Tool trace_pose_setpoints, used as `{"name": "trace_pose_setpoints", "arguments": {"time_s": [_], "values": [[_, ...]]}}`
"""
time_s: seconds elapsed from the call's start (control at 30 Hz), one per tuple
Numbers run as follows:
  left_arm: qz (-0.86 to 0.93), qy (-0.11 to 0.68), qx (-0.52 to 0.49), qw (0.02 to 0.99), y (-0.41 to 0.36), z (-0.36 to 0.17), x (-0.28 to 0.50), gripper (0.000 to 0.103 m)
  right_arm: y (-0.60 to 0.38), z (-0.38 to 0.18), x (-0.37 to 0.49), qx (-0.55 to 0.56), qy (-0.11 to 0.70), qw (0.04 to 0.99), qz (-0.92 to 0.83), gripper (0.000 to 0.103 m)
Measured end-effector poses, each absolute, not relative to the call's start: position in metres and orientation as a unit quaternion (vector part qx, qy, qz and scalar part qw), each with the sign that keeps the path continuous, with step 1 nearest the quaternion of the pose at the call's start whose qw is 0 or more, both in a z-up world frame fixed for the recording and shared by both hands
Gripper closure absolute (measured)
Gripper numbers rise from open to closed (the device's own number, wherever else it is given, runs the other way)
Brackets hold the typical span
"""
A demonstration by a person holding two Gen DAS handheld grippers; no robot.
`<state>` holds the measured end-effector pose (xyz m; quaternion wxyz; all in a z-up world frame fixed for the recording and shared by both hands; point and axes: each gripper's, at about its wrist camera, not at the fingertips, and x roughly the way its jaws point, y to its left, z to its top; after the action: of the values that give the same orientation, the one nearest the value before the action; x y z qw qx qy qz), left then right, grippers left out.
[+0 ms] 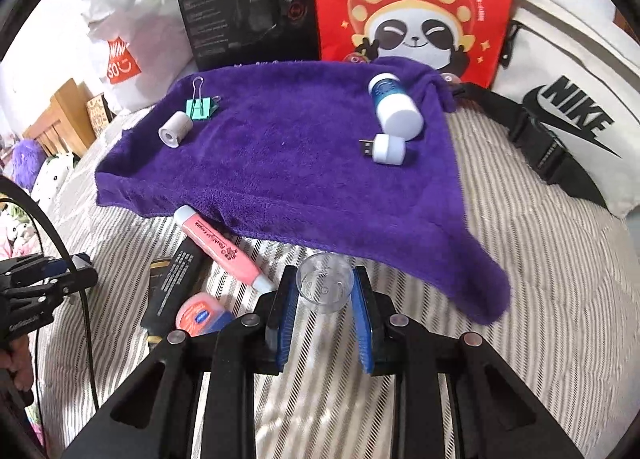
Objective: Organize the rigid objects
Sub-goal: 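Carry the plug adapter toward the towel with the left while the right grasps and lifts the clear cup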
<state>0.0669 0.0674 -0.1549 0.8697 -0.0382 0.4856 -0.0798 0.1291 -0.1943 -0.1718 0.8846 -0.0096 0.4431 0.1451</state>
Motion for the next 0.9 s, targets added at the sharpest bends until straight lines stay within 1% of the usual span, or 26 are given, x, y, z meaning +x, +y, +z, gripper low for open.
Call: {"name": "trace_pose_setpoints", "arguments": {"time_s": [0.3,0.47,0.6,0.7,0.9], "values": [[-0.08,0.49,-0.054,0.866,0.068,-0.149,0.065,0.075,-0.212,-0.164,0.113,0.007,0.443,0.884,0.151,0.076],[-0.076,0.495,-0.046,0.865,0.066,-0.15,0.064,0.075,-0.217,-0.165,0.109,0.016,0.444,0.882,0.158,0.076],[-0.059,0.504,-0.006,0.861,0.056,-0.153,0.065,0.076,-0.218,-0.166,0.107,0.017,0.446,0.881,0.16,0.076],[-0.051,0.498,0.026,0.865,0.048,-0.154,0.061,0.076,-0.22,-0.166,0.106,0.022,0.445,0.881,0.163,0.076],[-0.05,0.496,0.002,0.867,0.055,-0.153,0.062,0.076,-0.223,-0.167,0.107,0.029,0.446,0.88,0.163,0.076]]}}
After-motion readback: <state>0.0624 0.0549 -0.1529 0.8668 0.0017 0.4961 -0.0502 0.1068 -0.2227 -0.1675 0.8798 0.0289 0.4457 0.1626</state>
